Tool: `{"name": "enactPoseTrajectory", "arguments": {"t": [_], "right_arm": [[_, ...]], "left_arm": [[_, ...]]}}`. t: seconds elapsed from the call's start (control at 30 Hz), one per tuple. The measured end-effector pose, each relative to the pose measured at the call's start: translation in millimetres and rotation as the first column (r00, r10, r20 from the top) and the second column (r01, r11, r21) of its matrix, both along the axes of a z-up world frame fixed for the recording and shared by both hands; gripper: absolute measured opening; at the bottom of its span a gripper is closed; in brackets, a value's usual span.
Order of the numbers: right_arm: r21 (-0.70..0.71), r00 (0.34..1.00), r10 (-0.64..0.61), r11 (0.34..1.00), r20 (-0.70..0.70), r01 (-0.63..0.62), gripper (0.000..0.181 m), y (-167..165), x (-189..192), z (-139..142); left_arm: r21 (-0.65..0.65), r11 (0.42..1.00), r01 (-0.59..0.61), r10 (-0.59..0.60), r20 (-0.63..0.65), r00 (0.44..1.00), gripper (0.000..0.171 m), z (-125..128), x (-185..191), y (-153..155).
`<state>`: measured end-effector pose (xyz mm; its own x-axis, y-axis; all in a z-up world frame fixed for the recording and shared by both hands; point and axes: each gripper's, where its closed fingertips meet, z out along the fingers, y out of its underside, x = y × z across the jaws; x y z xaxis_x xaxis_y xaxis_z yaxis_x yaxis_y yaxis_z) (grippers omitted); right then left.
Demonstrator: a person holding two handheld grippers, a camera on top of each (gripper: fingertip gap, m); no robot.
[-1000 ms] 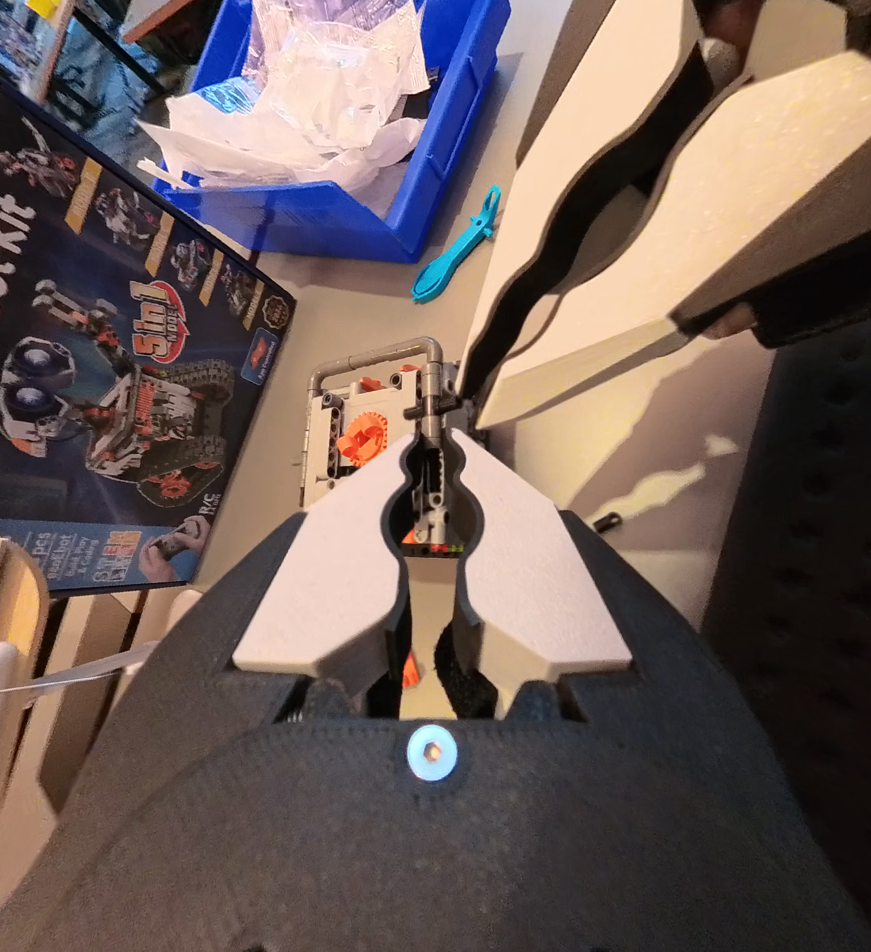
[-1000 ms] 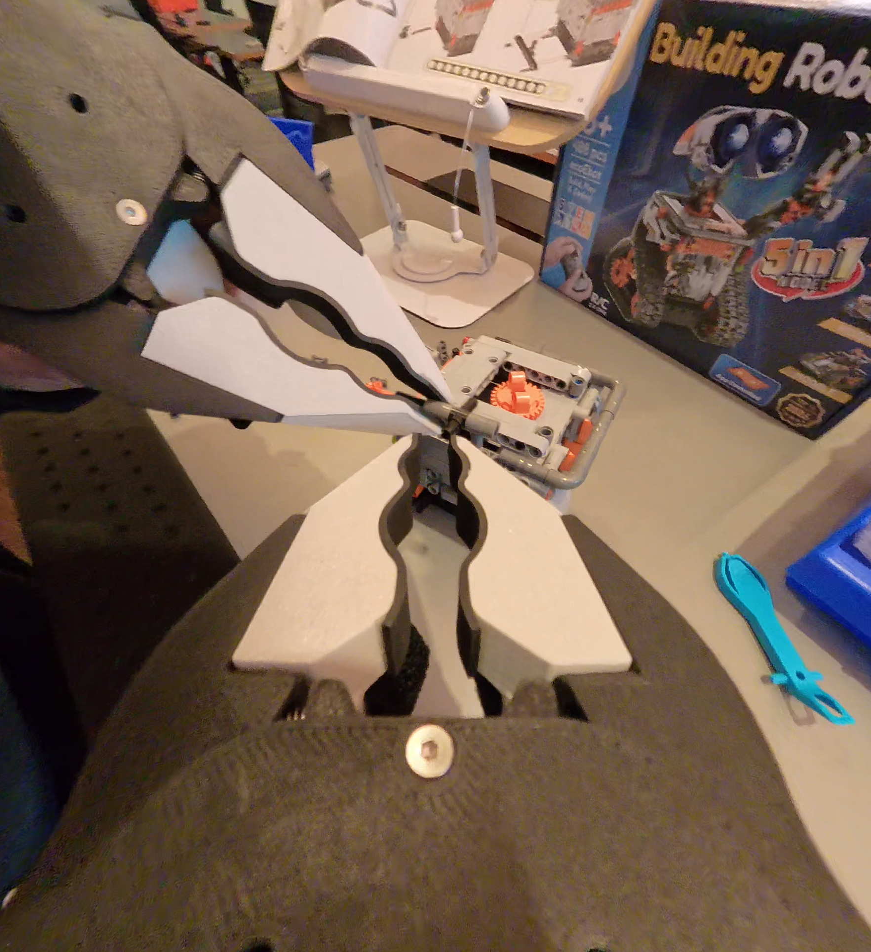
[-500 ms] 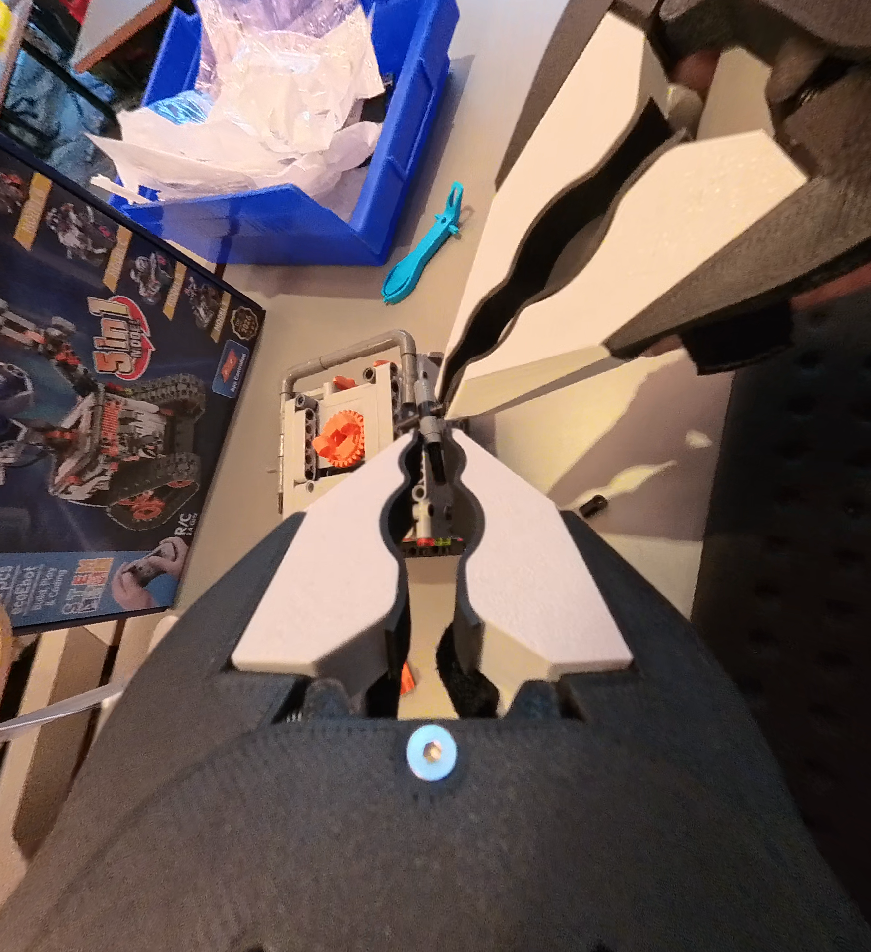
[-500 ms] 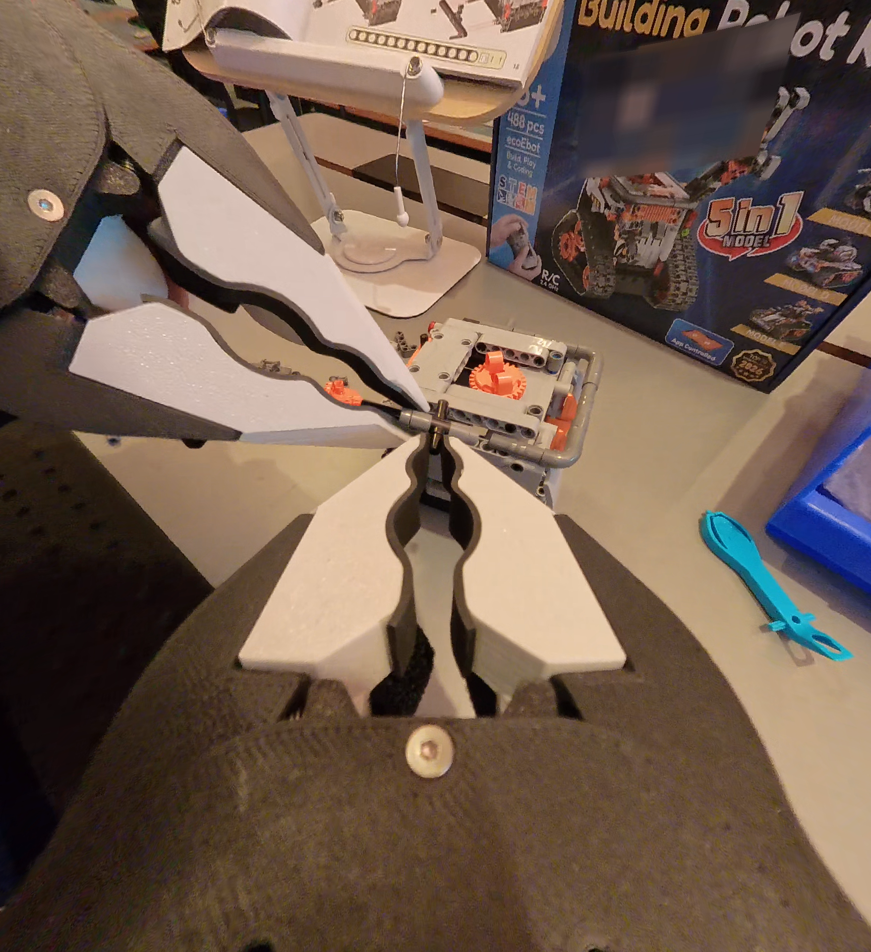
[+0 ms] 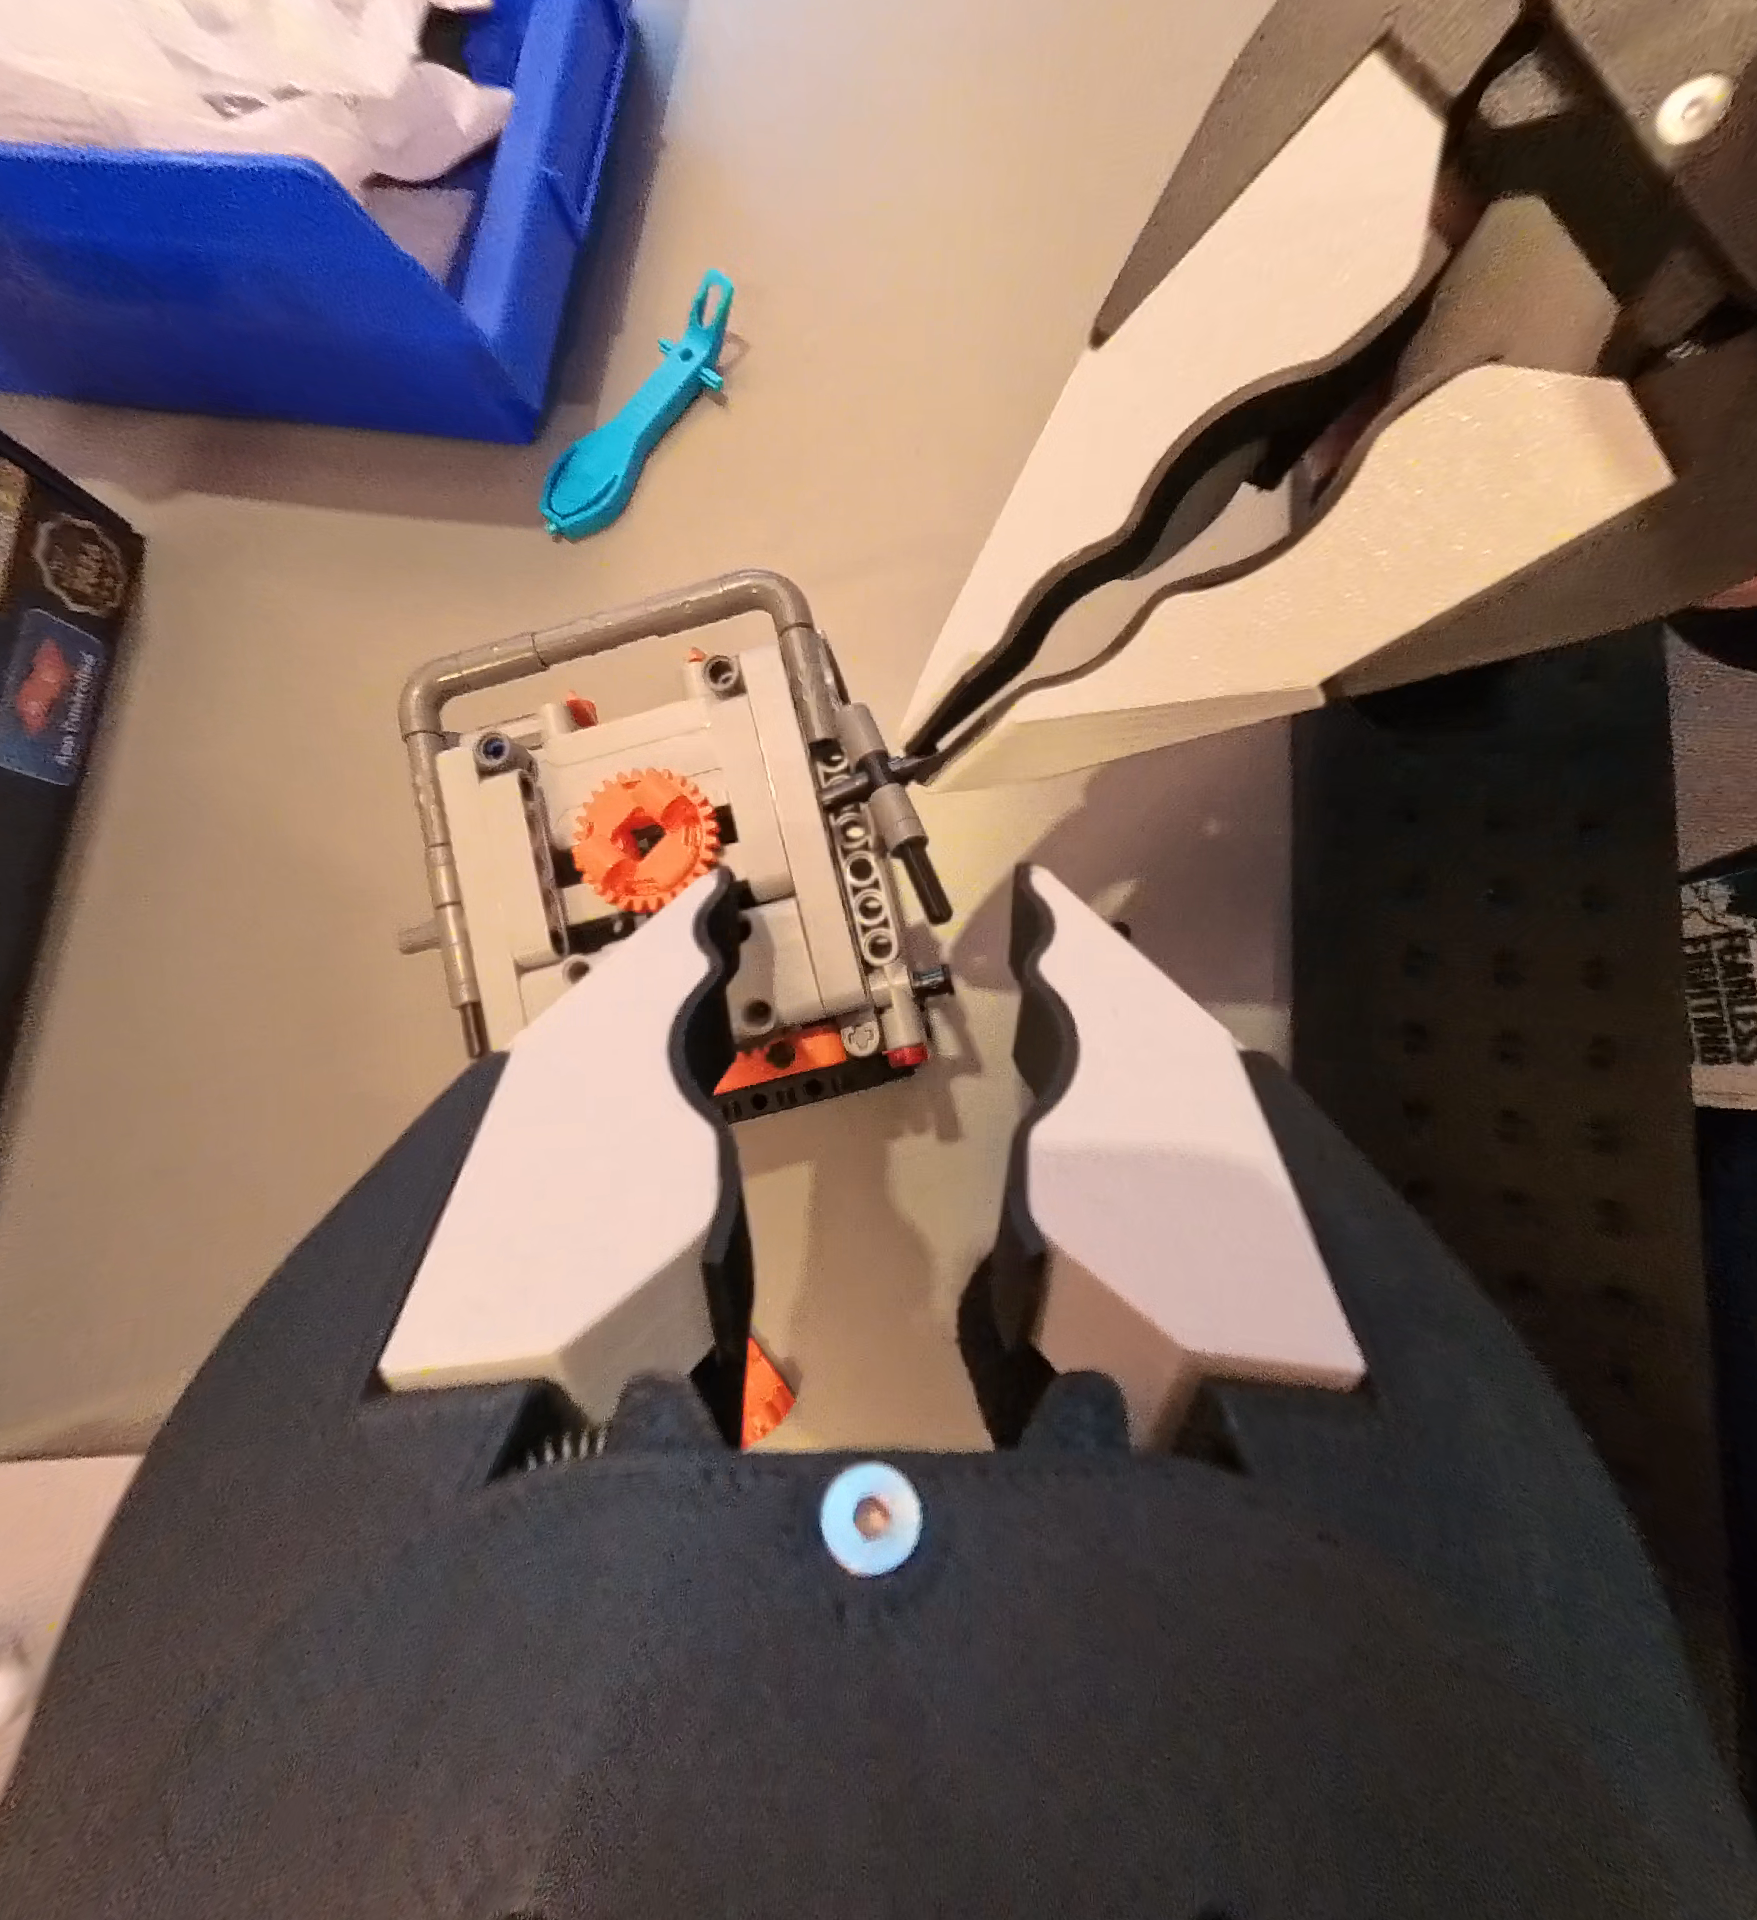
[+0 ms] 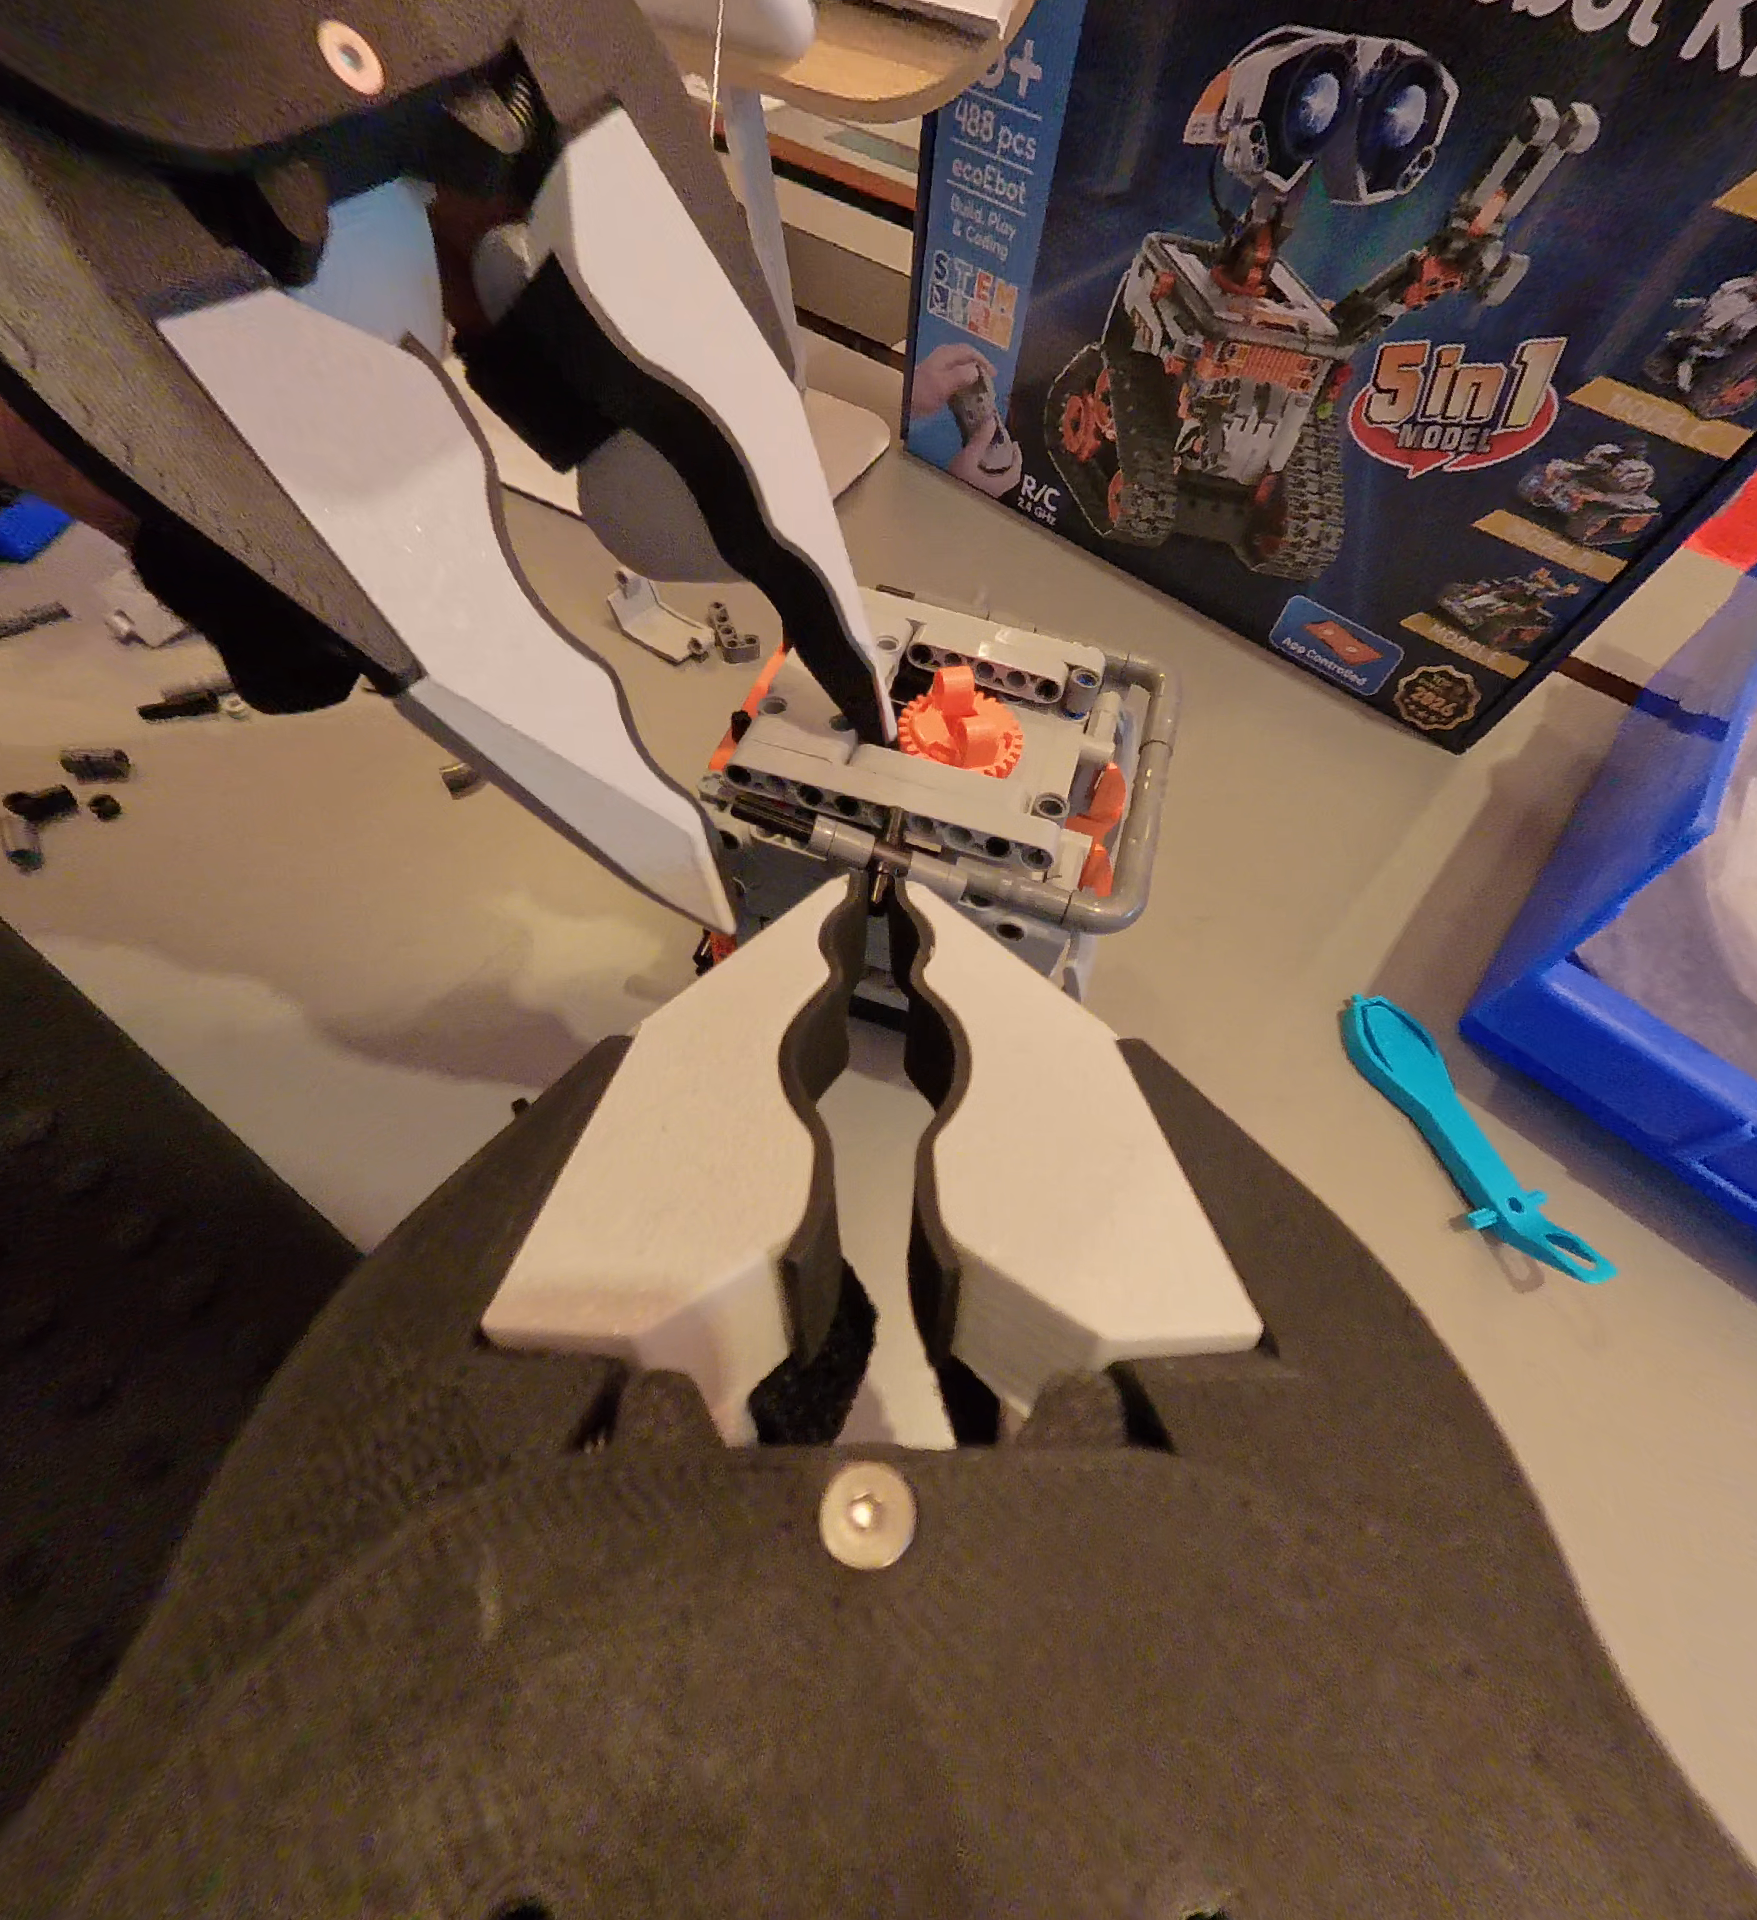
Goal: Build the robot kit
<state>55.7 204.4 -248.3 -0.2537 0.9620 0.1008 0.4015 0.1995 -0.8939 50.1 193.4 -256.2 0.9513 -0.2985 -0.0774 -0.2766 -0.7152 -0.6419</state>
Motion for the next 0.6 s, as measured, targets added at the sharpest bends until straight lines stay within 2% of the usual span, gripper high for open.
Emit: {"name": "enactPoseTrajectory", "arguments": {"t": [0.6], "right_arm": [[0.155,0.998,-0.071,0.985,-0.003,0.07,0.0,-1.0,-3.8,-1.5]], "left_arm": [[0.024,1.0,0.013,-0.015,0.08,0.997,0.042,-4.4,-3.0,6.5]]}}
